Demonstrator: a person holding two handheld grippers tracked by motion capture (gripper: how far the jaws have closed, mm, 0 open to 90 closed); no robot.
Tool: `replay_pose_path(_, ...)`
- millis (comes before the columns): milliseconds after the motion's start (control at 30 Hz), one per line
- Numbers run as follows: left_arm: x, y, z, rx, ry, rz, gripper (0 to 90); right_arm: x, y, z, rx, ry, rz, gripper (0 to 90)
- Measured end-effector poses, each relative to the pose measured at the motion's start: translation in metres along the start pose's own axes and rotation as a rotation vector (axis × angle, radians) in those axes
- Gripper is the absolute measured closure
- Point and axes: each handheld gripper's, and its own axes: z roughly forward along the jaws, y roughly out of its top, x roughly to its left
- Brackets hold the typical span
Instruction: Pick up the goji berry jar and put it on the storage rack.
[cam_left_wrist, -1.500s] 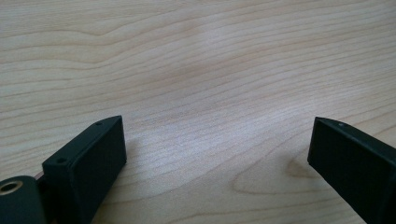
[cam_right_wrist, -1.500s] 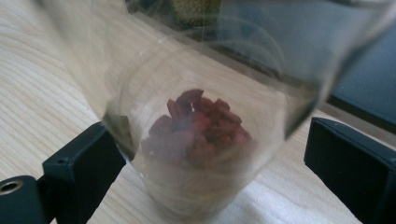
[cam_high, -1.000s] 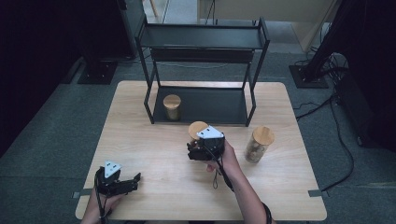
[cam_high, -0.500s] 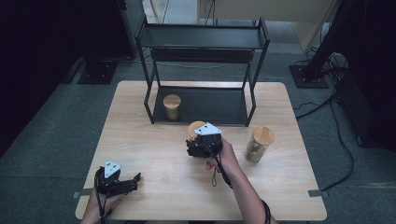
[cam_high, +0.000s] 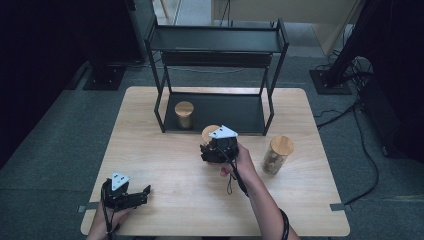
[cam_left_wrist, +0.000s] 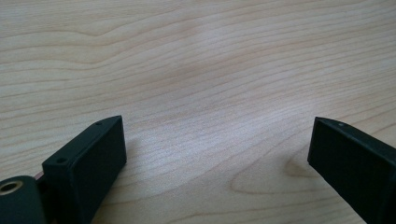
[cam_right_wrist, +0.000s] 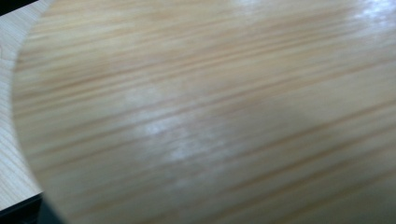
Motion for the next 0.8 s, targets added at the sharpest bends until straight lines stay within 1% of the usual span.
replay_pose_path(167,0.000,0.000,0.000,0.001,-0.002,-0.001,4.6,-0.003,0.006,0.003,0.001,-0.007,-0.004,24.7)
replay_pose_path(467,0.000,0.000,0.000,0.000,-0.002,-0.002,4.6,-0.012,0.013,0.009,0.001,-0.019,0.013,24.7)
replay_pose_path(800,0.000,0.000,0.000,0.000,-0.003,-0.002,4.6,-0.020,0.022,0.017,0.006,-0.032,0.017,24.7)
